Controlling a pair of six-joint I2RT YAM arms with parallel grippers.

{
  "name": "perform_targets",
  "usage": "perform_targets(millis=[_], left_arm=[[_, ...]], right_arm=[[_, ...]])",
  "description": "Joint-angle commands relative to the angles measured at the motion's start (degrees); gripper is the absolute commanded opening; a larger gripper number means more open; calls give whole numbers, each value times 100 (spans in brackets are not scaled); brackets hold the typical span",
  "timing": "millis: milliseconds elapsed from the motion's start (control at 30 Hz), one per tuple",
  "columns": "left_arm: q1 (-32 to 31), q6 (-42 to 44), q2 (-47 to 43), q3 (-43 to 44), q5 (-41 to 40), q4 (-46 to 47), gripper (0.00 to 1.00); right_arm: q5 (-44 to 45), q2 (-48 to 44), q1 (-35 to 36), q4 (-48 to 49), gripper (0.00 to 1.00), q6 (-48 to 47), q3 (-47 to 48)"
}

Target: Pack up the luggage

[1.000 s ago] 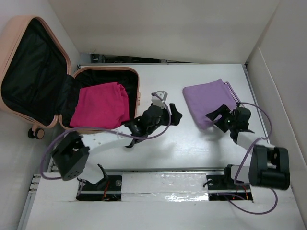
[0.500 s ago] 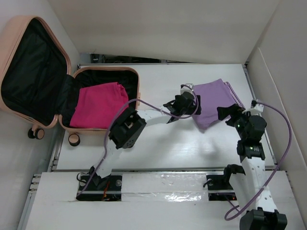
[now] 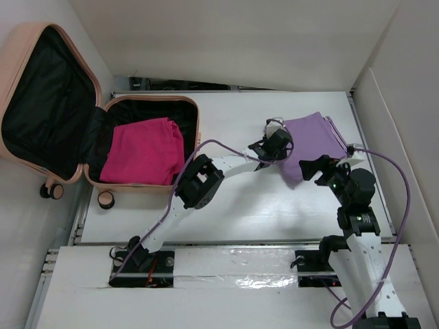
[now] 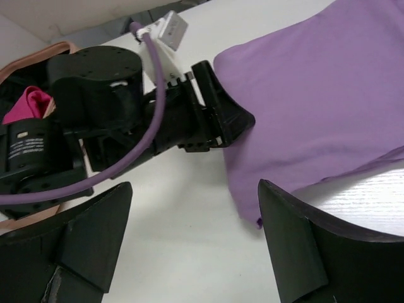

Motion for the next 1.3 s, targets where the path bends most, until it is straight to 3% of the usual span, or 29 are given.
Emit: perform_targets(millis=[0, 33, 100, 333, 600, 733, 933, 1100, 1267], left_arm=[[-98, -58, 156, 177, -93, -63, 31], [33, -67, 60, -6, -67, 44, 11], [165, -32, -107, -253, 143, 455, 0], [895, 855, -1765, -1202, 662, 801, 0], [1870, 1822, -3744, -1940, 716, -174, 0], [2564, 1884, -5157, -2836, 803, -333, 0], [4330, 1586, -6539, -4506, 1093, -448, 0], [5823, 1576, -6805, -5842, 1304, -465, 0], [6397, 1516, -6691, -6293, 996, -439, 0]], right_arm=[[-16, -130, 137, 66, 86, -42, 335], [-8, -148, 224, 66, 86, -59, 370], [62, -218, 312, 40, 86, -120, 441], [502, -262, 611, 276, 87, -51, 275], [722, -95, 998, 1007, 87, 196, -69], [994, -121, 1191, 1016, 87, 143, -104], [1188, -280, 1305, 1016, 89, 81, -209], [1188, -289, 1358, 1120, 87, 46, -288], [986, -139, 1358, 1139, 81, 2, -324]])
